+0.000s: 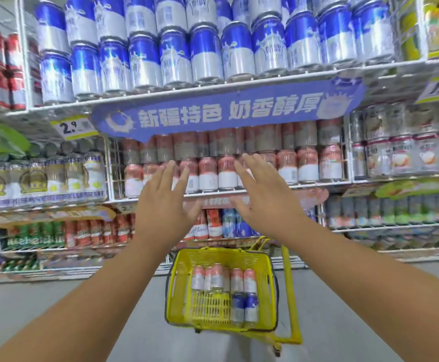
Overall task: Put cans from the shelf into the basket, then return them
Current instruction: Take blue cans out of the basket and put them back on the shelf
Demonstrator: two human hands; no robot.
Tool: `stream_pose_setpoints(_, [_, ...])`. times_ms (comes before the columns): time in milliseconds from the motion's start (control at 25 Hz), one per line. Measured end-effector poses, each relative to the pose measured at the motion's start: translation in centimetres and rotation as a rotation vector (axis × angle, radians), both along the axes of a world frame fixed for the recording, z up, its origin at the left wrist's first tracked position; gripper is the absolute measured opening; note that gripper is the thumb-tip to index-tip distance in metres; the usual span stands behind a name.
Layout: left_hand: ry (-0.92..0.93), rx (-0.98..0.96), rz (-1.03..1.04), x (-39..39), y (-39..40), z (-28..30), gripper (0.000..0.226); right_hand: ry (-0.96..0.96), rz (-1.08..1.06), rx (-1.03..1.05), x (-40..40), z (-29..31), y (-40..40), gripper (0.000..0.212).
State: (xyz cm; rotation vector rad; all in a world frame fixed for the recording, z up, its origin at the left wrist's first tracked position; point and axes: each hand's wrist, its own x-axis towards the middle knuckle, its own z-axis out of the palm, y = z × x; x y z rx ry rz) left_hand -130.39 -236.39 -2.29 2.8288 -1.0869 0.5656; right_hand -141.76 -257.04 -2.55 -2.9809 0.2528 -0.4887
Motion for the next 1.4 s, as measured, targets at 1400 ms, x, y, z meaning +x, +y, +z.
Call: stream_pose_setpoints(1400, [0.828,0.323,0.048,-4.2,0.4,-58.9,0.086,0.71,-0.395,0.577,-1.5,-59.3,6.9,0.071])
